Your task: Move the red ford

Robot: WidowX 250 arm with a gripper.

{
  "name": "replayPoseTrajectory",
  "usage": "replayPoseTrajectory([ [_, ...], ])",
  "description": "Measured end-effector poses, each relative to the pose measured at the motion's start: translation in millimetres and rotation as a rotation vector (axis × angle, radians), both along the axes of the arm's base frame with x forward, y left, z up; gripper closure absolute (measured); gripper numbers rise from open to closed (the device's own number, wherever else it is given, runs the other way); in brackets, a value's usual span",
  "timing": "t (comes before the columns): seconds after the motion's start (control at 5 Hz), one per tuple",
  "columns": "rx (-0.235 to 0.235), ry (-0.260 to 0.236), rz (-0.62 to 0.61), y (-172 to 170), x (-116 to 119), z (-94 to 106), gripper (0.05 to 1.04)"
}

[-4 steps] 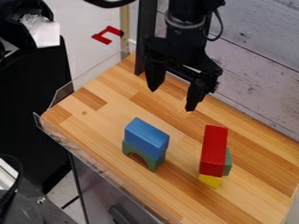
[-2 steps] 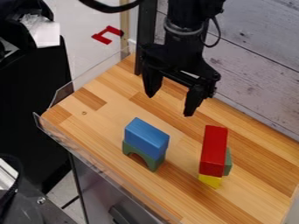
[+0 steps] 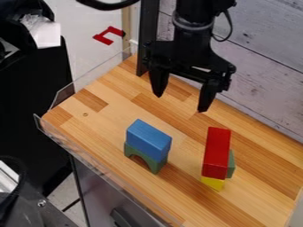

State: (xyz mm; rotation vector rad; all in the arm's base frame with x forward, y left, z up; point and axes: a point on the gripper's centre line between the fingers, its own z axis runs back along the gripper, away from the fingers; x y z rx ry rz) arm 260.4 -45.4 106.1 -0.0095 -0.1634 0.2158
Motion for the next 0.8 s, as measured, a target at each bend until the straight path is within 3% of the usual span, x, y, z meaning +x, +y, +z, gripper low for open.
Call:
replayPoseTrajectory([
  [0.4, -0.039, -0.048, -0.023, -28, 5, 6.4, 0.083],
  [0.6, -0.187, -0.087, -0.088, -48, 5, -15.1, 0.083],
  [0.8, -0.154, -0.045, -0.074, -45, -4, -20.4, 0.083],
])
